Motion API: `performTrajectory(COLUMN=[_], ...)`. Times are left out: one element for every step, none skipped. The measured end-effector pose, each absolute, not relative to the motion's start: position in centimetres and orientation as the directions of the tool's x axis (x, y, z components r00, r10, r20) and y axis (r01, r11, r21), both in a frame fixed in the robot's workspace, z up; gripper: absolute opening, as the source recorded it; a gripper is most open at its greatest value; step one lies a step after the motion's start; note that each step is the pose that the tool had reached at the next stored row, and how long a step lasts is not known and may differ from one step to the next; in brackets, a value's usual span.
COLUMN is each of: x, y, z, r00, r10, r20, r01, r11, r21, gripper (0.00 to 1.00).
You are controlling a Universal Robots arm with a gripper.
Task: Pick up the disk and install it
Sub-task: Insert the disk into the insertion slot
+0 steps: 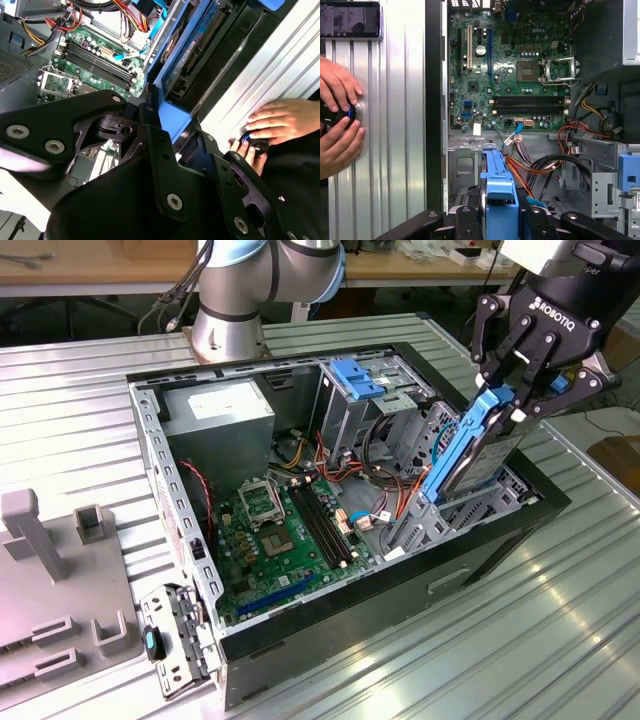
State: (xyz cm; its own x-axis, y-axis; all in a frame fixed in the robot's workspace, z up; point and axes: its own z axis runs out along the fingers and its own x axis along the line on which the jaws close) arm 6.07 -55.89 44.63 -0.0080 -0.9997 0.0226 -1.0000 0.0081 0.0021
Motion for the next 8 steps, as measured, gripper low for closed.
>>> performTrajectory(x=[6.08,6.08,6.09,6.1,6.11,6.12,6.14,6.15], y=[-55.89,-55.89,-55.89,-55.9,-55.9,-55.9,-55.9,-55.9], z=[44.54,44.48,44.44,44.33,44.25,44.12,44.0,43.89], r00=[-0.008,-0.008,-0.008,-0.008,-0.008,-0.008,-0.008,-0.008], r10=[-1.0,-1.0,-1.0,-1.0,-1.0,-1.0,-1.0,-1.0], r20=[0.023,0.023,0.023,0.023,0.023,0.023,0.023,0.023], r01=[-1.0,-1.0,-1.0,-1.0,-1.0,-1.0,-1.0,-1.0], r11=[0.008,0.008,0.008,0.008,0.008,0.008,0.008,0.008], r21=[0.003,0.003,0.003,0.003,0.004,0.004,0.004,0.005], gripper=[0.37,0.37,0.37,0.37,0.37,0.37,0.37,0.37])
